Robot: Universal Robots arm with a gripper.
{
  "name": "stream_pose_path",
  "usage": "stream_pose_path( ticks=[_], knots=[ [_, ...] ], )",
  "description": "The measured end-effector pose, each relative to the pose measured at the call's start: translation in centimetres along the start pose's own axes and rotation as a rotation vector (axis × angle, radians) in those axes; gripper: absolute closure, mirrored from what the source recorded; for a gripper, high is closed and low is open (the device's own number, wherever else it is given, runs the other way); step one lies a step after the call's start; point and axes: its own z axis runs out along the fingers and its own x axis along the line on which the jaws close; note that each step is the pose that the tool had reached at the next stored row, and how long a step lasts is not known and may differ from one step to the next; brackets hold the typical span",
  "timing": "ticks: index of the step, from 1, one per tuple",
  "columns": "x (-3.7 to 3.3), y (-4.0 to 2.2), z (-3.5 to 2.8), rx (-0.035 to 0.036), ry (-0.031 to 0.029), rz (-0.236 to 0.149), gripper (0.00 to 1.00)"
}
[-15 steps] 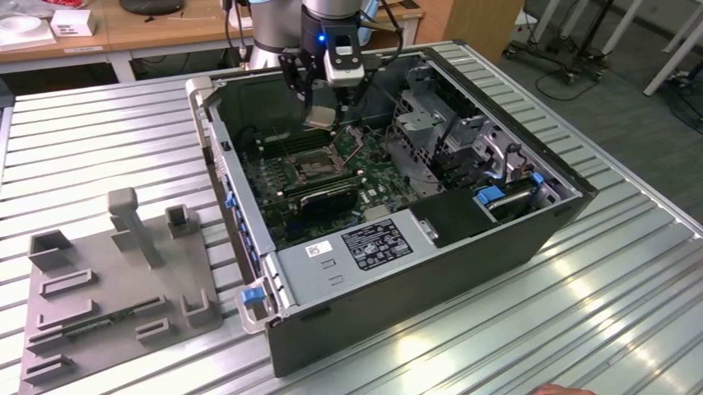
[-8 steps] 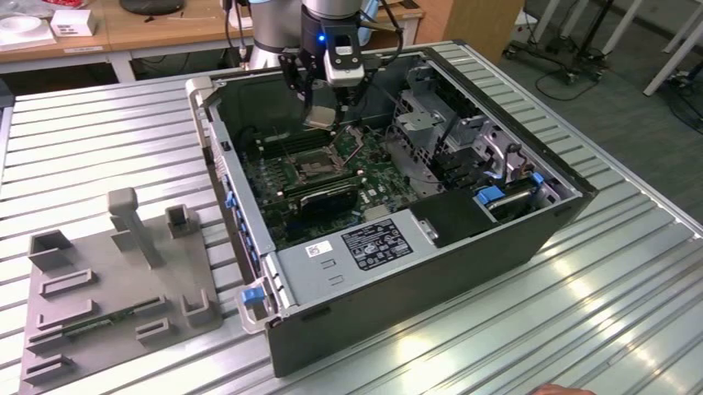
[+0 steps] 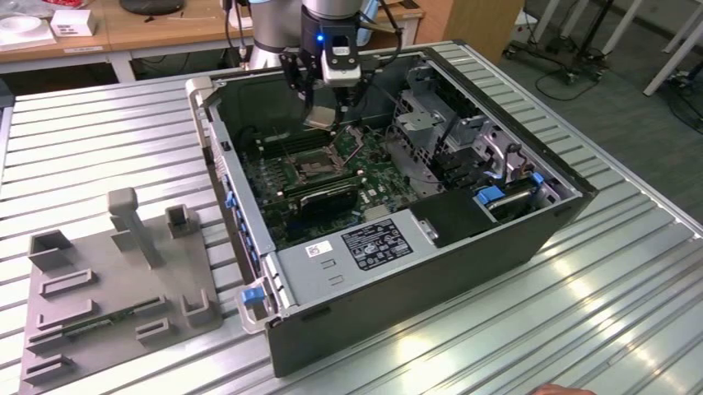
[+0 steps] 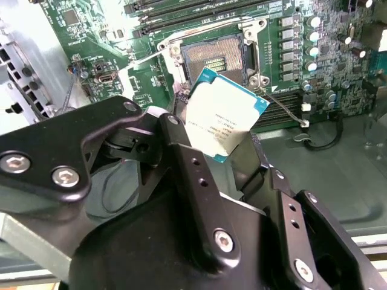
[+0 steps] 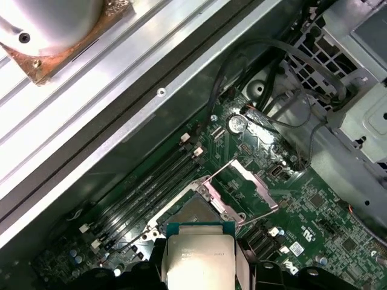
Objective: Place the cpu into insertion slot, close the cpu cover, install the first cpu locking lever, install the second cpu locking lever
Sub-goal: 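Place the cpu into insertion slot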
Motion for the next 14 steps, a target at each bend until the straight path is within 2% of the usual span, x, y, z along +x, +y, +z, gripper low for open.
stream_pose_path(
  ticks=[2,14],
  knots=[
    [0.00,0.00,0.00,-0.0002,-0.0011,0.012,0.46],
    [0.00,0.00,0.00,-0.0003,-0.0012,0.013,0.46]
  ],
)
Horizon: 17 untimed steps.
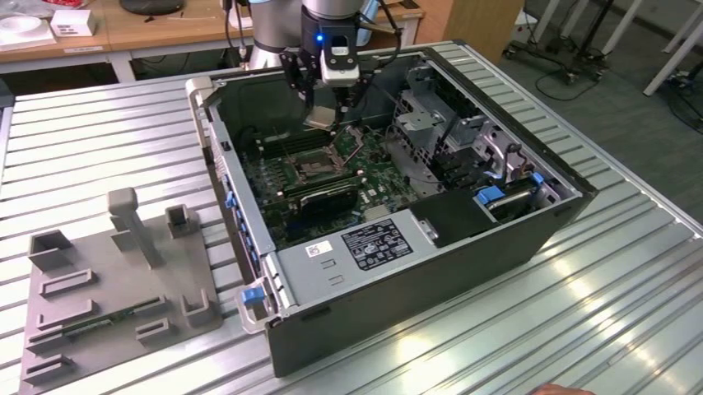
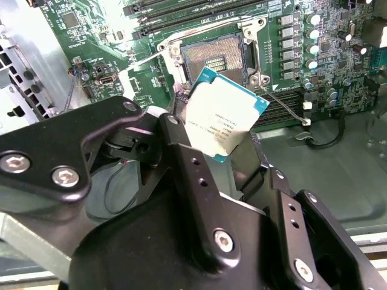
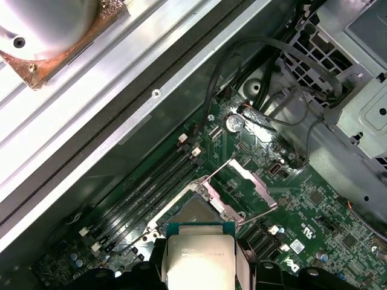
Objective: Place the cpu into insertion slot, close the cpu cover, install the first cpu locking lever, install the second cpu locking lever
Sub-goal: 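Place the cpu into insertion slot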
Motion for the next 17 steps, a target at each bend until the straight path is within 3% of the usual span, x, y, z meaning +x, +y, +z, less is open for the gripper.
stream_pose_path(
  ticks=[5,14,17],
  knots=[
    [0.00,0.00,0.01,-0.0003,-0.0015,0.015,0.46],
    [0.00,-0.01,0.08,-0.0022,-0.0115,0.121,0.46],
    [0.00,-0.01,0.08,-0.0024,-0.0123,0.129,0.46]
  ],
)
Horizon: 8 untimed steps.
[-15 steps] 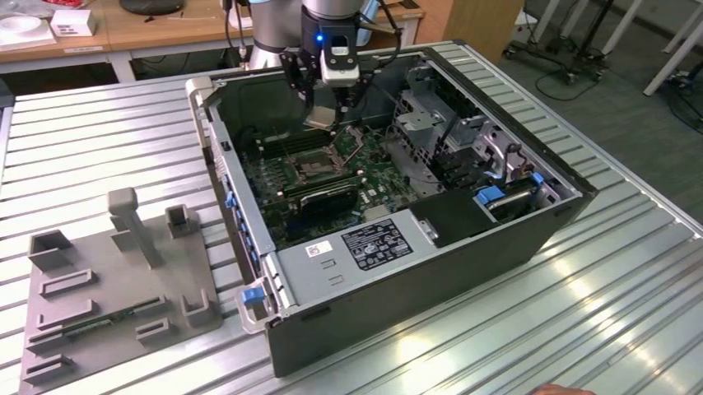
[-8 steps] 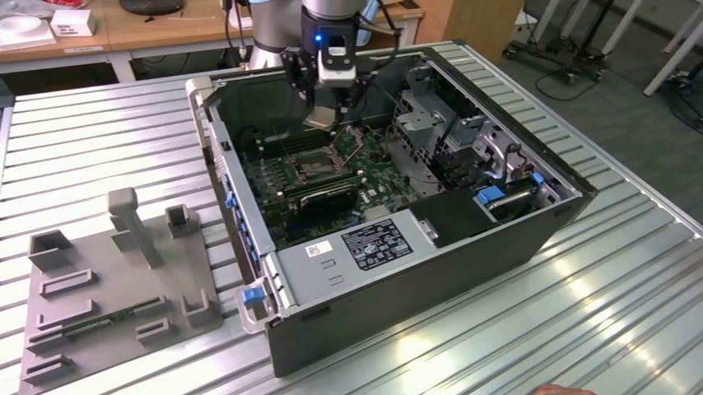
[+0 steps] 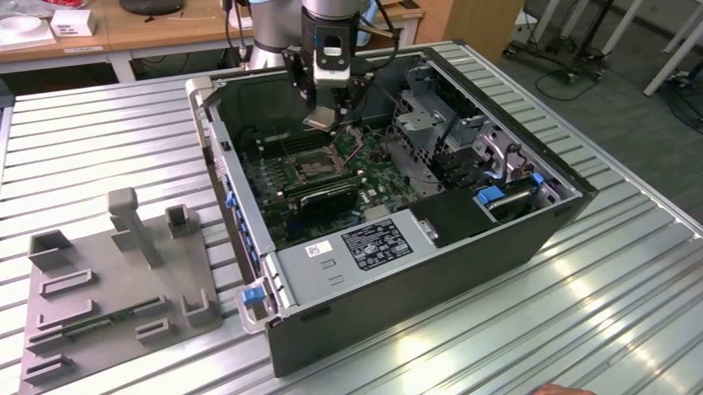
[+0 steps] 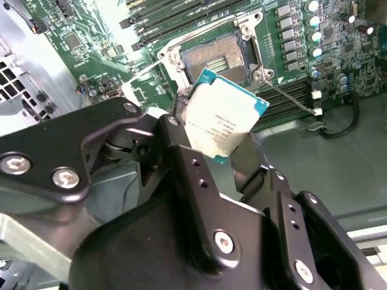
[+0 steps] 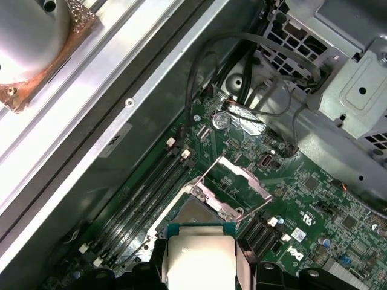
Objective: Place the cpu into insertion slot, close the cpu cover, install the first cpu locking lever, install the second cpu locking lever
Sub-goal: 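Place the cpu into insertion slot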
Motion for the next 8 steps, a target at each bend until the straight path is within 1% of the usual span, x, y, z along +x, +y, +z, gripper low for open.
stream_pose_path(
  ticks=[8],
  knots=[
    [0.00,0.00,0.00,0.0000,-0.0001,0.001,0.46]
  ],
)
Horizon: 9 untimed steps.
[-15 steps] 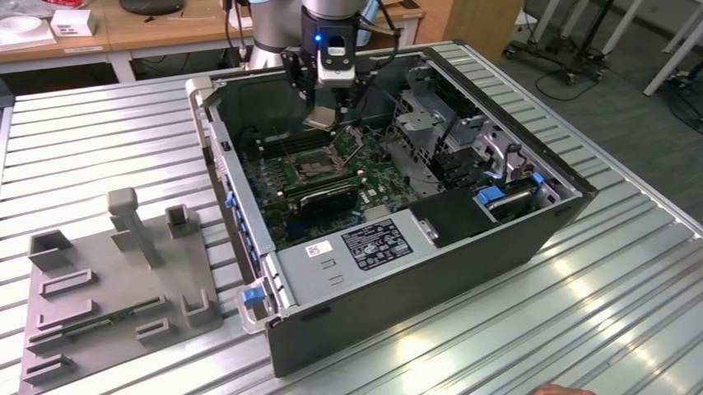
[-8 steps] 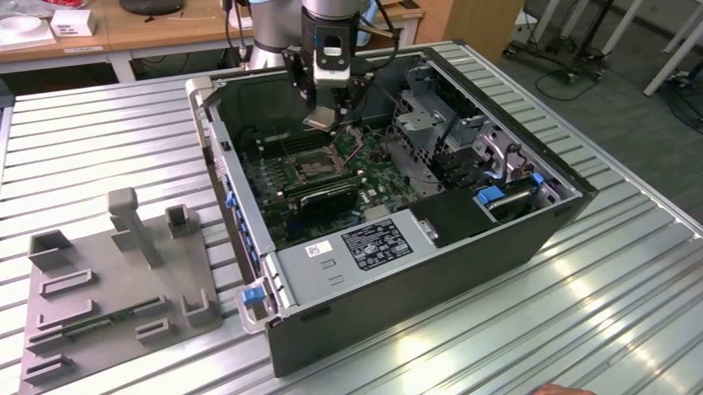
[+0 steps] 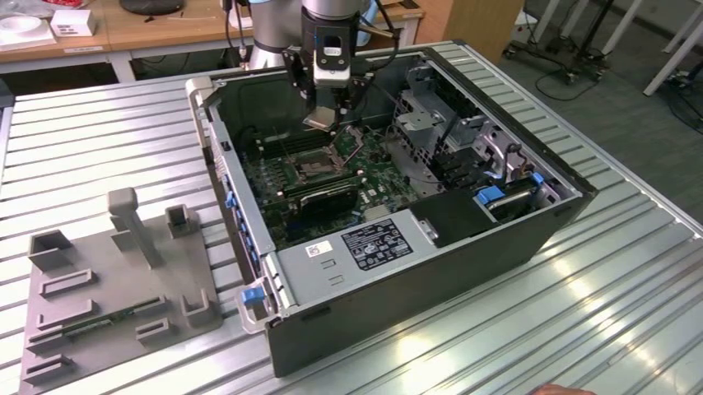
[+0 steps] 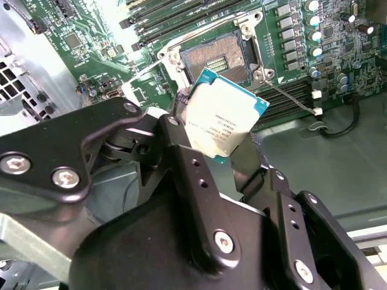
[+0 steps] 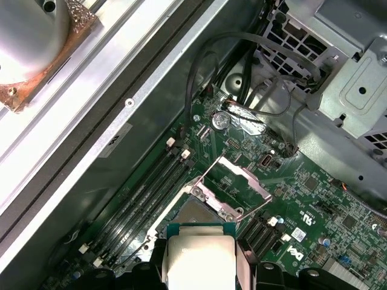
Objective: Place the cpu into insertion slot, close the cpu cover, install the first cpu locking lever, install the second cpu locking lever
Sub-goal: 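Place the cpu into insertion slot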
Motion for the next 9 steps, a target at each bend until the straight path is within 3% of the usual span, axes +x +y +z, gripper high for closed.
stream_pose_path(
  ticks=[9],
  knots=[
    [0.00,0.00,0.01,-0.0005,-0.0020,0.021,0.46]
  ],
)
